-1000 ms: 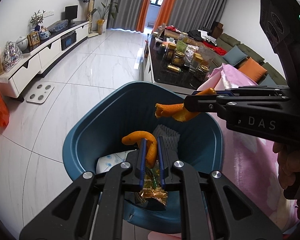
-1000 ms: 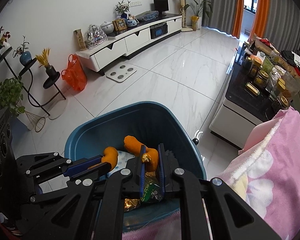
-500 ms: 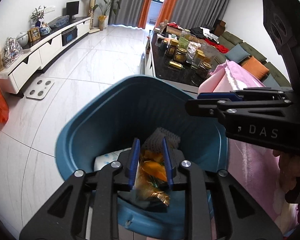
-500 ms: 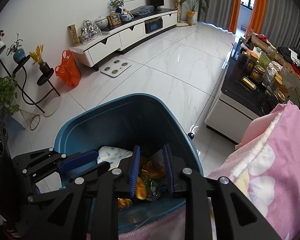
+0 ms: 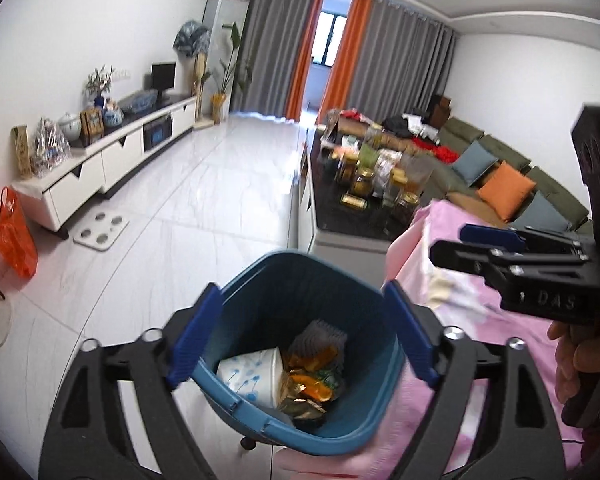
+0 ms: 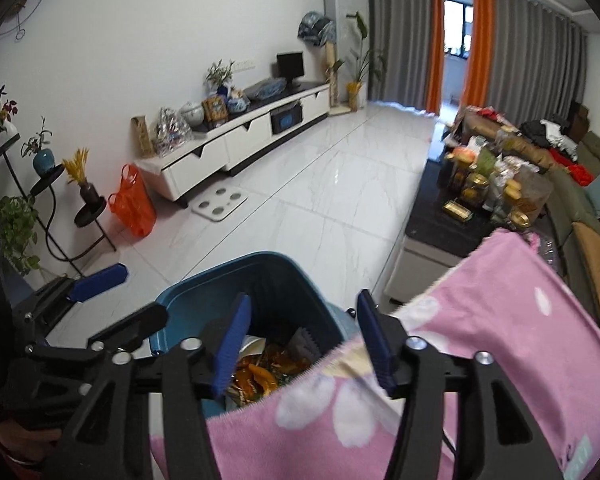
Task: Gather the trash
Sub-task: 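Move both tools back over the table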
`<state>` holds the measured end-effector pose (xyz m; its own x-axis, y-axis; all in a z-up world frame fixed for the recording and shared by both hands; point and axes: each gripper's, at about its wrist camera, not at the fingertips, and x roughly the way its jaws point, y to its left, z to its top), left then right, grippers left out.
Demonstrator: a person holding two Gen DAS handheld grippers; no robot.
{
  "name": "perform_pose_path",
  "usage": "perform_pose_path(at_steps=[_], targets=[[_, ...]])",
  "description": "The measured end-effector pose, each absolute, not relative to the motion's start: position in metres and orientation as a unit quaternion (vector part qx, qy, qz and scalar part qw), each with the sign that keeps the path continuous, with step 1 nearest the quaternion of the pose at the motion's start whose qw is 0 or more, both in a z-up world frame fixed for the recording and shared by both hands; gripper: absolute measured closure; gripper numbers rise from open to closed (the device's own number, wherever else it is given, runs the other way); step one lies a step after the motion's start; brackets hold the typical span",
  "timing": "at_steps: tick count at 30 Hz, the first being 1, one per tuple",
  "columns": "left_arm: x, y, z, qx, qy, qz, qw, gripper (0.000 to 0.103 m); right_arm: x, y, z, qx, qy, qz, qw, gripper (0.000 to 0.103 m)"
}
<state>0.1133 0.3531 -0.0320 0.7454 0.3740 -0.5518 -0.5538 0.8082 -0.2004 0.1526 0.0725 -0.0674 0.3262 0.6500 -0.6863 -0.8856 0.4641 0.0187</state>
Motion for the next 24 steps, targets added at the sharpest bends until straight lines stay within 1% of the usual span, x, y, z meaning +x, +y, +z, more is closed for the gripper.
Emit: perform_pose_path(at_steps=[1,2,3,5,13,16,24], targets=[[0.109,0.349,-0.026,-0.175,0.245,0.252,0.920,0.011,0.153,0.063,-0.064,-0.179,0.315,0.478,0.800,0.040],[0.107,0.343,-0.020,-0.170,0.239,0.249,0.923,0.010,0.151,0.052,-0.059,-0.173,0.308,0.472,0.808,0.035],[0.104,0.335,-0.014,-0.164,0.233,0.246,0.926,0.007,0.150,0.041,-0.056,-0.169,0.301,0.464,0.816,0.027],[0.101,0.321,-0.003,-0.157,0.226,0.238,0.931,0.006,0.149,0.021,-0.050,-0.163,0.286,0.445,0.833,0.021],[0.095,0.259,0.023,-0.140,0.217,0.191,0.947,0.006,0.140,-0.065,-0.041,-0.138,0.263,0.379,0.877,0.014],[0.094,0.232,0.029,-0.131,0.214,0.170,0.953,0.006,0.133,-0.097,-0.039,-0.127,0.253,0.354,0.891,0.008],[0.089,0.161,0.042,-0.099,0.210,0.119,0.965,0.006,0.109,-0.178,-0.042,-0.102,0.238,0.291,0.921,0.007]])
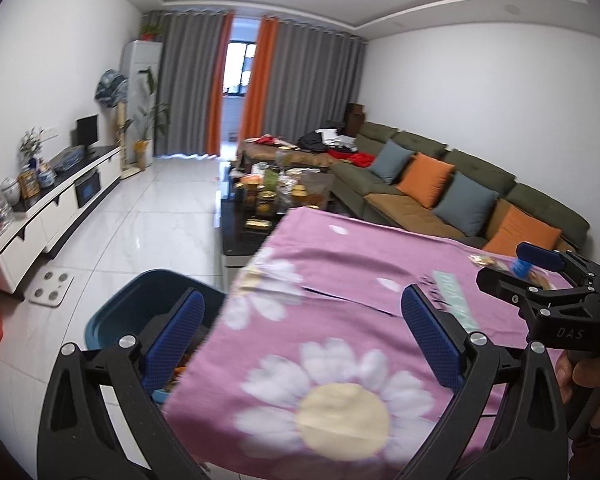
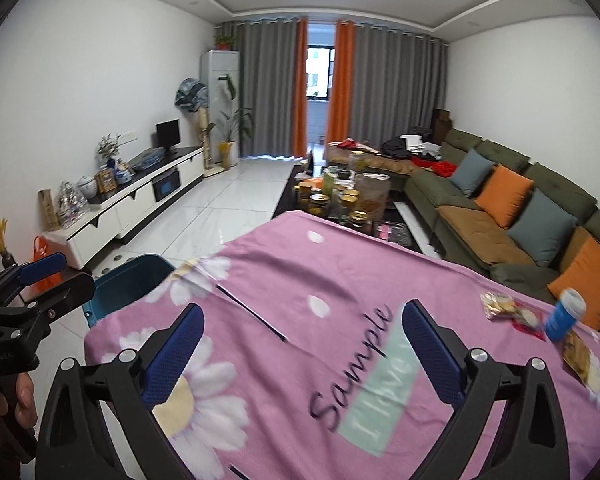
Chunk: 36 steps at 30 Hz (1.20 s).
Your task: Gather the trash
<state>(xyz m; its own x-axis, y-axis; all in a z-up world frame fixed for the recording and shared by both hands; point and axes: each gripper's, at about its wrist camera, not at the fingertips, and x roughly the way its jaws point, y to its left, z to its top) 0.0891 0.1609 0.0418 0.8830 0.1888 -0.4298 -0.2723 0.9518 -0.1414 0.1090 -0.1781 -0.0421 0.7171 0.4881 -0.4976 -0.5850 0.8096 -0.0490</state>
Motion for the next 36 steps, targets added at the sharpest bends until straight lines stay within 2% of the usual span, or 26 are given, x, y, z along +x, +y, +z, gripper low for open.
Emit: perform_pose_path(at_steps=[15,36], targets=[[0.074,0.072,0.043,-0.042,0.177,0.040,0.983,0.006,0.061,-0.293,-0.060,-0.056,0.217,0.185,0.957,0.007],[0.026,0.026,0.016,-0.025,0.132,0.005,0.991,0.006,-0.023,-0.340,-0.087,-0.039,0.126,0.101,0.986,0.007]])
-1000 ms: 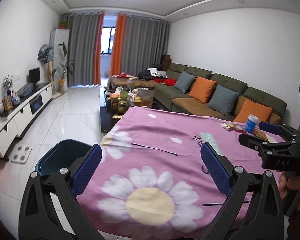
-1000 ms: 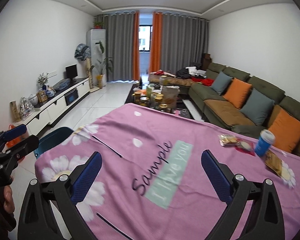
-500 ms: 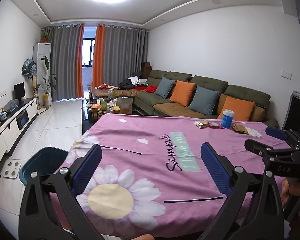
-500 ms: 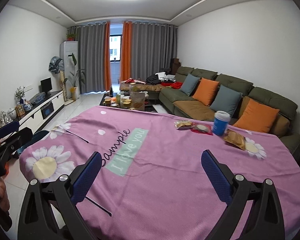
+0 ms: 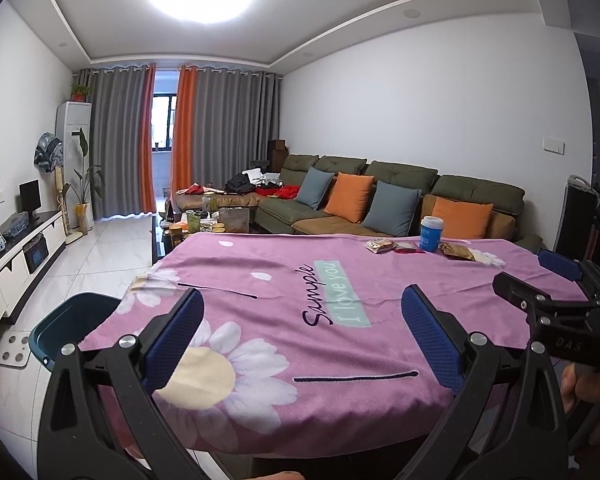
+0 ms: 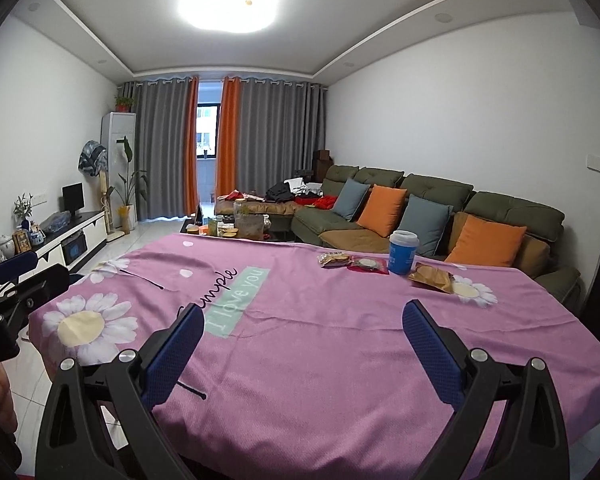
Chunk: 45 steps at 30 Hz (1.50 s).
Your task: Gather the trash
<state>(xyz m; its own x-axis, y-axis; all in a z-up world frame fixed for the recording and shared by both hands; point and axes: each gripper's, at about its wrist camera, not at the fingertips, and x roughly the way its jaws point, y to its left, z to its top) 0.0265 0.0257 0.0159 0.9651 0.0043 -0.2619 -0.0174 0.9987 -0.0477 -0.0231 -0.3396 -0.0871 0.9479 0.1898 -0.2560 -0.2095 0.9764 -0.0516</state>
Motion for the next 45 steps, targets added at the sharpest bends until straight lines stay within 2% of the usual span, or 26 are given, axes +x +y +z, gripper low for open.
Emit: perform_pose_path(at_steps=[20,45], targets=[[-0.001,0.019,0.013,-0.014,0.100,0.027,0.995,0.006,-0.066,-0.351,-0.093,-0.029,0.071,0.066,0.995,0.007],[-0.003,0.020,0.015,-0.005,0.087,0.019,0.996,0.006,-0.067,-0.345,-0.090,-0.037,0.062,0.066,0.995,0.007]])
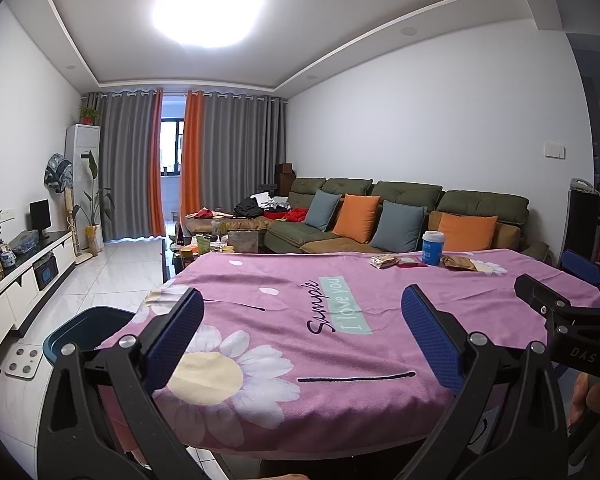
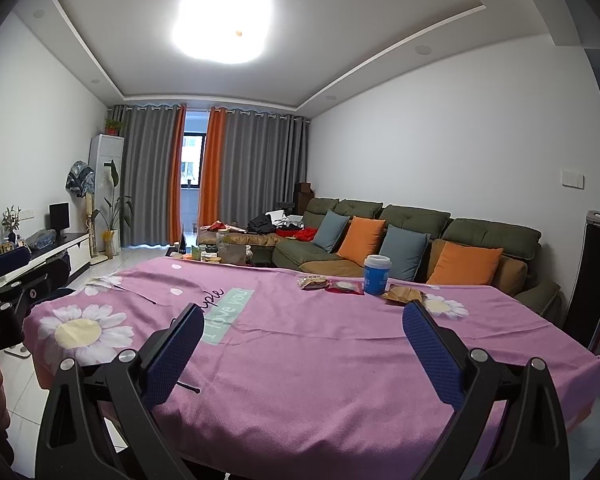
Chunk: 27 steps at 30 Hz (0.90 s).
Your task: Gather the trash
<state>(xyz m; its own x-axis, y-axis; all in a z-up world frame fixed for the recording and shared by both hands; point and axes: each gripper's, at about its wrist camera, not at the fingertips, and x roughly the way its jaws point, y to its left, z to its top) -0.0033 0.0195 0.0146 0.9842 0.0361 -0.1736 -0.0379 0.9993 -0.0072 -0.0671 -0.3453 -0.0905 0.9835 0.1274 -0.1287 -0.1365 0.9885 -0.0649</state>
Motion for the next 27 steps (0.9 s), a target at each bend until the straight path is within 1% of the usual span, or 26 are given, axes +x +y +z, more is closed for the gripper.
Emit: perform_pose_path(at_steps=[27], targets=[[0.0001,0.0190,0.0126,-0.009,0.094,0.011,0.996,0.006,-0.0627,-0.3476,-0.0909,-0.031,0.074,0.064,0.995,0.007]])
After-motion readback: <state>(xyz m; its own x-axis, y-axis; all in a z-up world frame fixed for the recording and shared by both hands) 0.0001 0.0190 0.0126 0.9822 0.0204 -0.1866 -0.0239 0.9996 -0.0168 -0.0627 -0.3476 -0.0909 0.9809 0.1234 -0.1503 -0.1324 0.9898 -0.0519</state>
